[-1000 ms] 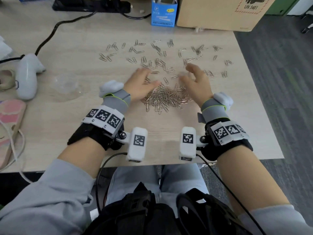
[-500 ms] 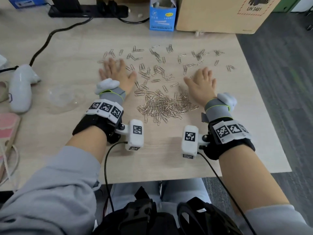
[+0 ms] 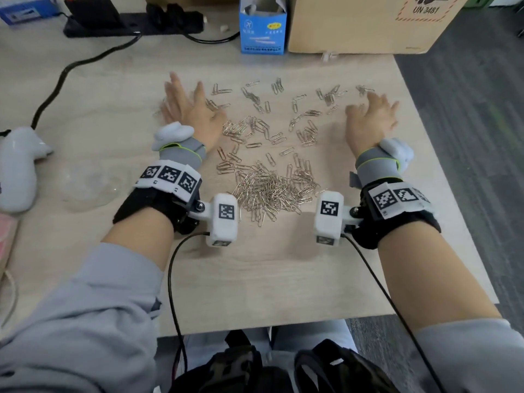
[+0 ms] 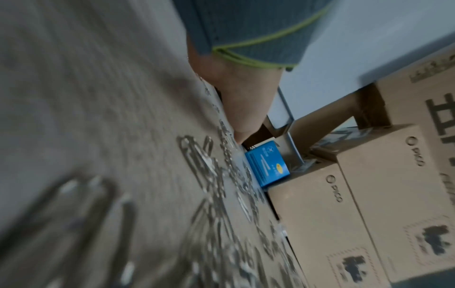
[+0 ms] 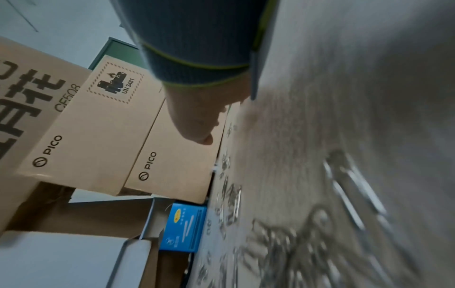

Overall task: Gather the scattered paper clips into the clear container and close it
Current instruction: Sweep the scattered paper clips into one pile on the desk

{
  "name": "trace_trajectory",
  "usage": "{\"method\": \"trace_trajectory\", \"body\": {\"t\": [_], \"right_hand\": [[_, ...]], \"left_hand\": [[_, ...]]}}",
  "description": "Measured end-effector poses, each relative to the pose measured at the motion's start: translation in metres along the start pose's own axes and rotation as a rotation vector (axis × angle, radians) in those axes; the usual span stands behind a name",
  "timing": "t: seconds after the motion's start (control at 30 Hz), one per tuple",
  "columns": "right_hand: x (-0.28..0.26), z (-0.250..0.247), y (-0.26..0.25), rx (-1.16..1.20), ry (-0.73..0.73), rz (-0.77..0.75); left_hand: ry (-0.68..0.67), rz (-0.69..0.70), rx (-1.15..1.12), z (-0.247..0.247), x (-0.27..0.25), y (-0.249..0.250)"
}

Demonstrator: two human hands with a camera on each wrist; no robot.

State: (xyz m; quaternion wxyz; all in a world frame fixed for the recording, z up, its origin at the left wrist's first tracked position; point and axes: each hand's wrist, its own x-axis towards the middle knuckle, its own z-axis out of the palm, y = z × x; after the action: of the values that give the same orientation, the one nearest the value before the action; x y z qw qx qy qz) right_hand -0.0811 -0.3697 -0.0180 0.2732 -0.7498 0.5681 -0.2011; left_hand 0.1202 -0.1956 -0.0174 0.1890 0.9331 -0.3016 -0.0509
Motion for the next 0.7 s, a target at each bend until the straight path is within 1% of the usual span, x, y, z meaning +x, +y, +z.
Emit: {"method": "trace_trajectory", "body": {"t": [0.07,0.13,0.2,0.37,0.47,0.53,0.57,0.6,0.63,0.7], "right_hand": [[0.010,0.002,0.001,-0.068,-0.043,0.070],[0.014,0.008,0.000,-0.098,-0.105,0.021],[0.014,0.015,-0.003,-0.149,-0.169,-0.080],[0.009,0.029,-0.014,-0.255,-0.330,-0.258],[0.004,0.032,-0.021,-0.205,-0.412,-0.313],[0.002,0.032,-0.026,-0.078,-0.451,-0.301],[0.003,0.031,-0.028,0.009,-0.427,-0.288],[0.005,0.031,-0.028,0.089,-0.372,-0.273],[0.010,0.030,-0.029,0.124,-0.305,-0.249],[0.020,0.027,-0.025,0.093,-0.172,-0.181]], "left_hand": [[-0.011,-0.072,0.023,0.001,0.012,-0.005],[-0.092,-0.086,0.064,0.003,0.017,-0.007],[-0.180,-0.036,0.104,0.006,0.019,-0.004],[-0.259,0.090,0.093,0.015,0.011,0.010],[-0.295,0.176,0.021,0.015,0.004,0.019],[-0.281,0.231,-0.082,0.012,0.004,0.023],[-0.240,0.238,-0.116,0.009,0.005,0.023],[-0.179,0.221,-0.119,0.007,0.008,0.022],[-0.114,0.180,-0.097,0.004,0.013,0.019],[-0.038,0.037,-0.034,-0.002,0.021,0.010]]}}
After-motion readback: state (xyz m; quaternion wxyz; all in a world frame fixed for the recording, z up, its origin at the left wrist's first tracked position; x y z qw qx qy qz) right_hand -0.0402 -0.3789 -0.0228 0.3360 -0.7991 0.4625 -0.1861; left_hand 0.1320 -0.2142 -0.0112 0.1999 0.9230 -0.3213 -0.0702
